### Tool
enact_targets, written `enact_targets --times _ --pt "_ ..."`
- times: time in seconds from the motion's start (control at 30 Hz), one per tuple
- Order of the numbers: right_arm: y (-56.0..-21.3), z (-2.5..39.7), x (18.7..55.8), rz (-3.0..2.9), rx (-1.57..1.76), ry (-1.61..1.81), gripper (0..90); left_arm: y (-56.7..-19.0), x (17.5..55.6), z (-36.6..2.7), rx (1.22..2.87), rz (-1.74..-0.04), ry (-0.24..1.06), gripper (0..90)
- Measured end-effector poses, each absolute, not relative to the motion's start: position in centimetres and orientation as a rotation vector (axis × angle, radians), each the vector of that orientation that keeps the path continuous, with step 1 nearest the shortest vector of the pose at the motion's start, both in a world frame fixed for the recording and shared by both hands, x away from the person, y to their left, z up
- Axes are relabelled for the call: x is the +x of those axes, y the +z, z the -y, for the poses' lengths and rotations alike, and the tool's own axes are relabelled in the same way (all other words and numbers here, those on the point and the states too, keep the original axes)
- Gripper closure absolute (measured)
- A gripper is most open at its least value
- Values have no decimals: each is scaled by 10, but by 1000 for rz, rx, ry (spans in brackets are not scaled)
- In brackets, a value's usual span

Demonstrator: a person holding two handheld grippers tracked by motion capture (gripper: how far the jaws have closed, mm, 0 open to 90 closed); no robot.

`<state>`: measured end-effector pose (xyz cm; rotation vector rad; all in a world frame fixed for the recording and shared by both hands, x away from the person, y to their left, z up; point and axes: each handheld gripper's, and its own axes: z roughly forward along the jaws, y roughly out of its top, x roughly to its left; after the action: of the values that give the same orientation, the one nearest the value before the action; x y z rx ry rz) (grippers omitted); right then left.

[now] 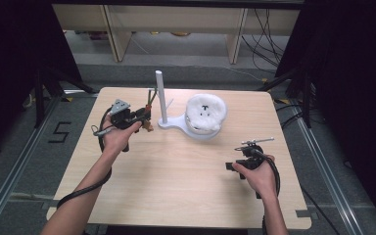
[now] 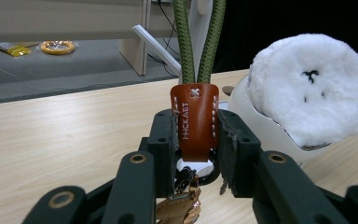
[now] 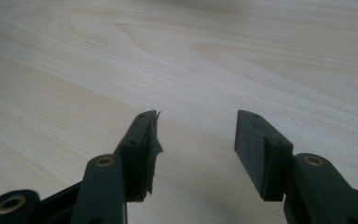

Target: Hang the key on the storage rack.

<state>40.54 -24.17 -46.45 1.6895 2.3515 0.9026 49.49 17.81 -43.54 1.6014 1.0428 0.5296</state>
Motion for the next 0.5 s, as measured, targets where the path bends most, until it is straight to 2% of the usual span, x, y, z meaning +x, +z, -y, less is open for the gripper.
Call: enact_targets --times 0.5 --pt "-465 243 405 -2343 1695 934 501 -441 502 -168 1610 -1068 525 678"
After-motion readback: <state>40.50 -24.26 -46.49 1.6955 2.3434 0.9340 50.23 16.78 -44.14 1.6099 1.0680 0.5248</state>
